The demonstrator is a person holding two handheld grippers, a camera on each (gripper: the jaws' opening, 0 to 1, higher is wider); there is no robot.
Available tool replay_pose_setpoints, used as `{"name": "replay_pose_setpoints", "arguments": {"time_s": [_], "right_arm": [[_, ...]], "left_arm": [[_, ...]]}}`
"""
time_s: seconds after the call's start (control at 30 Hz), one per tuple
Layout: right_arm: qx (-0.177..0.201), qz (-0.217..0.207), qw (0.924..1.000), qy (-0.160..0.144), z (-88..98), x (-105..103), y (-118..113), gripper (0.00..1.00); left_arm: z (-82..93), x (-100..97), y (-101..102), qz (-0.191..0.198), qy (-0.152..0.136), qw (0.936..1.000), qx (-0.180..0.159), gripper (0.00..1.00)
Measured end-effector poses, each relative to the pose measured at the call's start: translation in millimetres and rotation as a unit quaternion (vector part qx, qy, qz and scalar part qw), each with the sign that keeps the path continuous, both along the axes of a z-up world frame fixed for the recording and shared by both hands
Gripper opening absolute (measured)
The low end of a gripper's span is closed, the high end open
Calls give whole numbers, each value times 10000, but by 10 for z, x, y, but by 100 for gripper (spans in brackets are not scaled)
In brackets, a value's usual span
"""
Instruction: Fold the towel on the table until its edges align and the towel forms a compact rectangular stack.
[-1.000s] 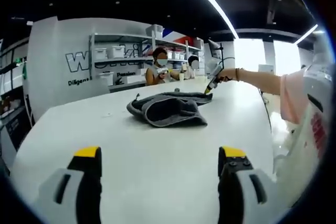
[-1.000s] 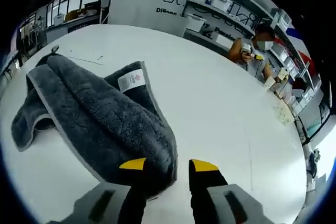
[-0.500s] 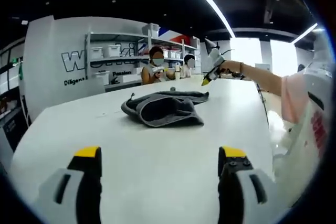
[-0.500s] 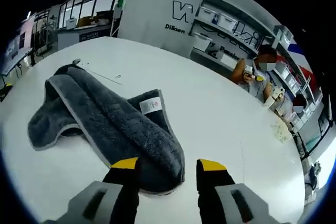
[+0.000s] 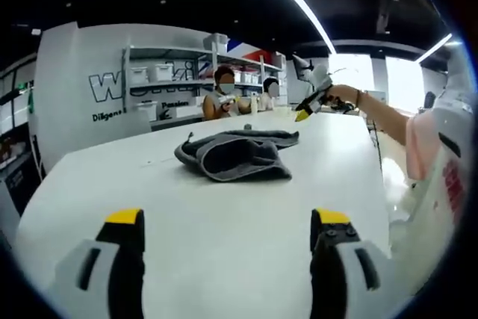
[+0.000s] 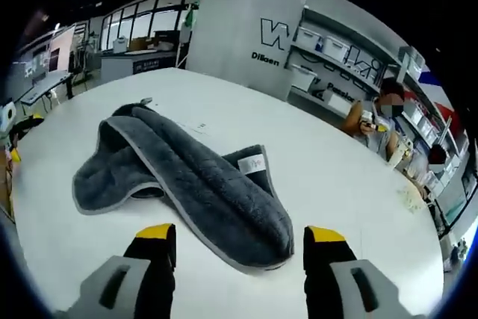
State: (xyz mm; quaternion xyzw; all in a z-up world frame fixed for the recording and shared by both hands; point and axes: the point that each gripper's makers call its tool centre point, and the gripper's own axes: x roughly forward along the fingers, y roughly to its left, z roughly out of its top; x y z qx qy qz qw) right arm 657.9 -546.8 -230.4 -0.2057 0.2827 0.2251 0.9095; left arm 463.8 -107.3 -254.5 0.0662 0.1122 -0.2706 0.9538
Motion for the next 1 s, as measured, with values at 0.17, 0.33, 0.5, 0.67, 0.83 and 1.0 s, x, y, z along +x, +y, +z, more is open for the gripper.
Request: {"name": "replay_pose_setpoints", "arguments": {"time_s": [0.17, 0.33, 0.5, 0.67, 0.83, 1.0], "right_arm": [[164, 168, 9997, -112, 19, -164, 160, 90], [327, 334, 9985, -269, -11, -317, 330, 99], [721, 462, 9960, -270, -116, -510, 580, 99], [1162, 249, 9926, -255, -257, -753, 734, 99], [1246, 168, 9917, -260, -421, -1045, 827, 99], [1153, 145, 9925, -391, -450, -1260, 881, 100]], "left_arm": [[-4, -18, -37, -87, 51, 9999, 133, 97], [113, -23, -22, -81, -83, 9999, 61, 97], [275, -63, -53, -111, -251, 9996, 21, 97], [341, -85, -90, -143, -370, 9992, -18, 97], [355, -89, -116, -115, -421, 9990, -26, 97], [330, -81, -148, -121, -380, 9992, 16, 97]]}}
